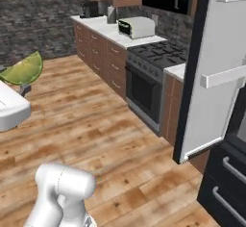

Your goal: There is a bowl on the dining counter. Grab a lemon wedge from the fridge and place it in the bowl. Then get the liquor bottle and glass cup from the cabinet and place them next to the bowl.

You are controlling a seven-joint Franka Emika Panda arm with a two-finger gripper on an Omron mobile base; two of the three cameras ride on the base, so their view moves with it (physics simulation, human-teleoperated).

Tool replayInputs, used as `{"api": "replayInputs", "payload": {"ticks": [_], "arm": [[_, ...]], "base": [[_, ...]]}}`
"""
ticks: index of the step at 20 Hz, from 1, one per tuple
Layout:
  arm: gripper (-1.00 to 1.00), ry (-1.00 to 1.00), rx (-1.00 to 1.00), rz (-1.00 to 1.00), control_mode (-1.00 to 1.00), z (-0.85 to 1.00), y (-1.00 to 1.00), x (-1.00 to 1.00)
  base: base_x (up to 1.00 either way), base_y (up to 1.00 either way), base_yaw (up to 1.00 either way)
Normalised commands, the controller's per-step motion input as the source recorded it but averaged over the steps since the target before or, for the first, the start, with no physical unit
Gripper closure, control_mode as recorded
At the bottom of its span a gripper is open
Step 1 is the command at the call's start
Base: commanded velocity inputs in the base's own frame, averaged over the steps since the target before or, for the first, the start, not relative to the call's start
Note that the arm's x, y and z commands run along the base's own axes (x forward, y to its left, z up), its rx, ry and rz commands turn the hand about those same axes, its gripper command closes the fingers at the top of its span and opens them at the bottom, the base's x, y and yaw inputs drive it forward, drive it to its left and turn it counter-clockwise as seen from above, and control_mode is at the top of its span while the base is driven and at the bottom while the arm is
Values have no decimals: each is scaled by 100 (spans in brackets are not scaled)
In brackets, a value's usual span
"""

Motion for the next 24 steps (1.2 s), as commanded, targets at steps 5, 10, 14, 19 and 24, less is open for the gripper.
{"api": "replayInputs", "payload": {"ticks": [5, 10, 14, 19, 24], "arm": [[100, 0, 0, 0, 100, 0, 0, 0], [100, 0, 0, 0, 100, 0, 0, 0], [100, 0, 0, 0, 100, 0, 0, 0], [100, 0, 0, 0, 100, 0, 0, 0], [100, 0, 0, 0, 100, 0, 0, 0]], "base": [[0, 40, 70], [20, 5, 58], [86, -21, 48], [100, -43, 38], [100, -47, 32]]}}
